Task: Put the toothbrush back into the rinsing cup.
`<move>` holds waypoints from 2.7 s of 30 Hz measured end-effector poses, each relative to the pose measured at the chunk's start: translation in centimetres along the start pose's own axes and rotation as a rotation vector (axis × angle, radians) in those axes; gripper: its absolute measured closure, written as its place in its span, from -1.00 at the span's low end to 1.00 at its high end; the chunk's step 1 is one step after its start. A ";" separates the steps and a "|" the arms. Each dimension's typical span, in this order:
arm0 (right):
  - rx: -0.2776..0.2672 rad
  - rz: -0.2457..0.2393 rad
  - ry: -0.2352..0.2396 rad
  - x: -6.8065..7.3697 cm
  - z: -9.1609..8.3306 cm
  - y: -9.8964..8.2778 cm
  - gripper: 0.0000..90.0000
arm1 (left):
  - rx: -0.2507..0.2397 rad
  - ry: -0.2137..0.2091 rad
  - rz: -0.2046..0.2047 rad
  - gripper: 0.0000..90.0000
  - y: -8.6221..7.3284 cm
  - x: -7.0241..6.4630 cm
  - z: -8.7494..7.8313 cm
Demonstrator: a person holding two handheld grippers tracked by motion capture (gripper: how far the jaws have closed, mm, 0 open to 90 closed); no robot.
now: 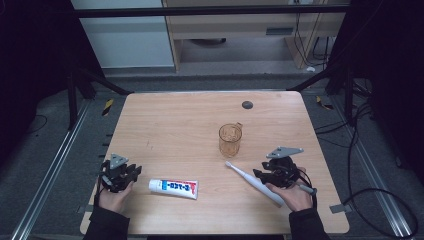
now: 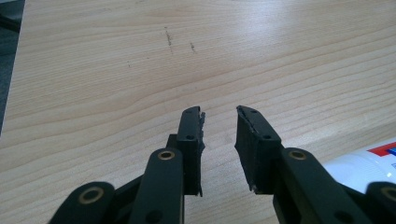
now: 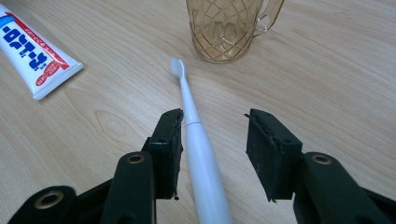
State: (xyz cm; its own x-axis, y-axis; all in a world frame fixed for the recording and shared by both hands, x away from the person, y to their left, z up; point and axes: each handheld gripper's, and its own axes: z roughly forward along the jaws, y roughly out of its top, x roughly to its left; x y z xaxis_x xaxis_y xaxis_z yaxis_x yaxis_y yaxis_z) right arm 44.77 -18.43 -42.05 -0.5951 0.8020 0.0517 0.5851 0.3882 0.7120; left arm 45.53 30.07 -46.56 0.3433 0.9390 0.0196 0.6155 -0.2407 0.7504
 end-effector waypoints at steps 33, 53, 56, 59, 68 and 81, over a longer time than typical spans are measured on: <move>0.305 -0.140 0.031 0.7 5.5 1.5 0.29 | 0.003 0.015 0.023 0.45 0.0 0.1 0.1; 0.403 -0.139 0.047 0.6 6.9 0.8 0.32 | 0.014 0.016 0.028 0.45 0.0 0.1 0.4; 0.414 -0.129 0.046 0.5 7.0 0.6 0.32 | 0.014 0.016 0.029 0.45 0.0 0.0 0.4; 0.425 -0.138 0.049 0.4 7.2 0.5 0.33 | 0.013 0.016 0.029 0.45 0.0 0.1 0.4; 0.444 -0.136 0.047 0.4 7.6 0.4 0.44 | 0.014 0.016 0.029 0.45 0.0 0.1 0.4; 0.469 -0.086 0.053 0.3 7.5 0.6 0.49 | 0.014 0.016 0.030 0.45 0.0 0.0 0.4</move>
State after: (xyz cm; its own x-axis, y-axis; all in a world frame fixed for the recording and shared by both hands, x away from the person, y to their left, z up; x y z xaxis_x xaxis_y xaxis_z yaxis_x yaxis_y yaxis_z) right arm 49.10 -14.55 -46.89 -0.6722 0.7386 0.0505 0.7109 0.6249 0.3227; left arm 45.81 30.00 -46.82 0.3502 0.9352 0.0526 0.6149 -0.2719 0.7402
